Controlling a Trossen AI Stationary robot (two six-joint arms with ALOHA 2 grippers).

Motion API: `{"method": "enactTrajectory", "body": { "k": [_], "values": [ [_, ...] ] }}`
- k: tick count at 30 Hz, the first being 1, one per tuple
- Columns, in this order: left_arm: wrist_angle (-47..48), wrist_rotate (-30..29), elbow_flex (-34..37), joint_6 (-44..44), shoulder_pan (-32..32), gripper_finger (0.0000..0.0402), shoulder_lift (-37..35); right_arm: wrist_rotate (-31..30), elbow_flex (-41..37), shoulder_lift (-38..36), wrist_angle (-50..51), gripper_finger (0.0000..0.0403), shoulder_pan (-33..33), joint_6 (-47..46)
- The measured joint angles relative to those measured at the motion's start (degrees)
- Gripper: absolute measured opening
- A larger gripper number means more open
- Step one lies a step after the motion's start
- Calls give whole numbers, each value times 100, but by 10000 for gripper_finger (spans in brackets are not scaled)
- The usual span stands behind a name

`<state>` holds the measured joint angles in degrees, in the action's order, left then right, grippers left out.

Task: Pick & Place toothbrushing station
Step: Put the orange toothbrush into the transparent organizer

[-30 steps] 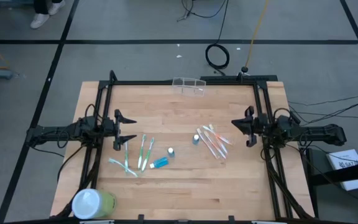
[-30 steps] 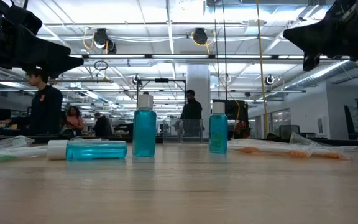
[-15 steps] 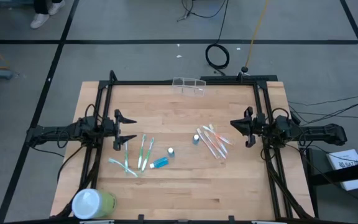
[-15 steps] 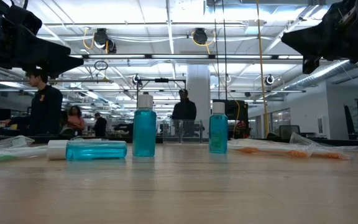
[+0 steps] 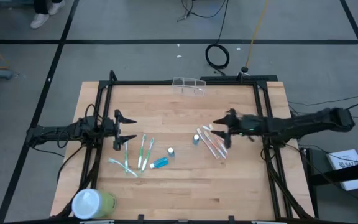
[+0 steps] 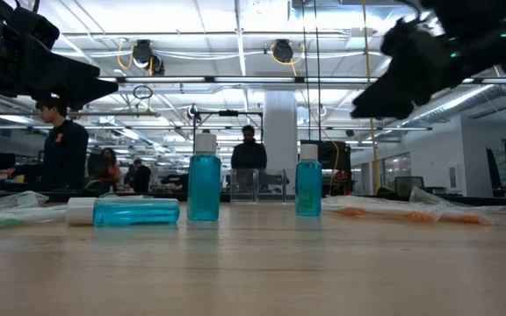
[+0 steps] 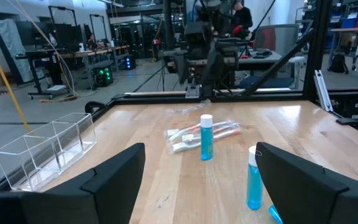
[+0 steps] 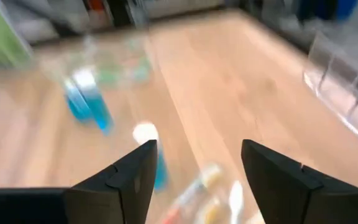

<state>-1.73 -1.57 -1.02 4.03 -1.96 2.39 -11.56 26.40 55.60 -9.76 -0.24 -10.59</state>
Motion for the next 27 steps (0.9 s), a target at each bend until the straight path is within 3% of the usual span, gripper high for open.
{"method": "enactTrajectory", "body": {
  "k": [6, 13, 20, 24, 27],
  "values": [
    [-1, 0, 0, 0, 0, 310, -1, -362, 861, 1646, 615, 213, -2, 95],
    [0, -2, 0, 0, 0, 310, 0, -362, 996, 2690, 614, 212, -360, 214],
    [0, -2, 0, 0, 0, 310, 0, -312, 996, 2952, 484, 208, -900, 246],
    [-1, -2, 0, 0, 0, 310, 0, 260, 998, 2950, 323, 201, -1005, 405],
    [-1, -2, 0, 0, 0, 310, 0, 314, 998, 3039, 215, 194, -1047, 495]
  ]
}}
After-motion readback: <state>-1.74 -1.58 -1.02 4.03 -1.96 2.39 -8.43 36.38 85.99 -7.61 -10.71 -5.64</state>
